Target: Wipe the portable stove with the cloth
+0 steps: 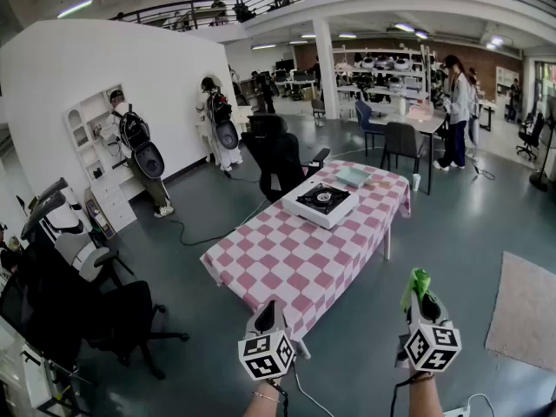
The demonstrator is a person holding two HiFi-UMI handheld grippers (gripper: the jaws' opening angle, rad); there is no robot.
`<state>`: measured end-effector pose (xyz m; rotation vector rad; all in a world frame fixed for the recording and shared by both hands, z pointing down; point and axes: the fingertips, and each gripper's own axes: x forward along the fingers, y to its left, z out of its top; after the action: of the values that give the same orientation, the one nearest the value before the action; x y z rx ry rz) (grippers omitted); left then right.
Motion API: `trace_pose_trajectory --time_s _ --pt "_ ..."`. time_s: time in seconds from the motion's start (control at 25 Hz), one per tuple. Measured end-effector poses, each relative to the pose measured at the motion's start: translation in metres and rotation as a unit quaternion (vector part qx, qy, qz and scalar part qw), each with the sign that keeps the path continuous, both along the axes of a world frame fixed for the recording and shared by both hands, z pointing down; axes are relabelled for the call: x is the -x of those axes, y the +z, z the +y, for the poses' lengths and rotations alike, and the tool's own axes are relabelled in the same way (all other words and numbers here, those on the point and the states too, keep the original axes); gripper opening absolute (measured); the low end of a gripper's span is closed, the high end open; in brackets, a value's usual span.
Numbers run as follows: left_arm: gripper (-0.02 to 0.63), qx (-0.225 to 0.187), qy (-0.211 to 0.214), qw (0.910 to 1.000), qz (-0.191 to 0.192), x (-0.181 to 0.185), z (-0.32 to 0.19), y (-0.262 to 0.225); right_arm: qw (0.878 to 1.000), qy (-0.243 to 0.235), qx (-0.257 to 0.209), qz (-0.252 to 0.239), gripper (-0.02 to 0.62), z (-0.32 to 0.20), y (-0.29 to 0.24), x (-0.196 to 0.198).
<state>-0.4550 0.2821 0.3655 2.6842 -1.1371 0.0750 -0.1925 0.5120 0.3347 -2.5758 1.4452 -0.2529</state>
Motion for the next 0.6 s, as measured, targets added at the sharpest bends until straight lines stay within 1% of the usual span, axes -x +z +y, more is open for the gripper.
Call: trace_pose_trajectory --time_s 0.16,0.28,0.48,0.6 --pt "0.000 -0.010 0.005 0.9999 -0.007 0.001 -0.003 0.001 1.000 0.002 0.002 0.000 0.094 -0.005 0.002 0.004" --pt "0.000 -0.007 0.010 0.9999 -0.008 0.002 -0.005 0.004 1.000 0.008 0.004 -0.007 0.094 -0.009 0.006 0.005" --pt "0.000 -0.005 0.015 0.9998 -0.013 0.007 -0.016 0.010 1.000 0.008 0.020 -0.015 0.095 -0.020 0.015 0.010" --pt "0.000 0.000 0.019 0.9997 -0.019 0.011 -0.023 0.016 1.000 0.003 0.016 -0.025 0.094 -0.026 0.021 0.018"
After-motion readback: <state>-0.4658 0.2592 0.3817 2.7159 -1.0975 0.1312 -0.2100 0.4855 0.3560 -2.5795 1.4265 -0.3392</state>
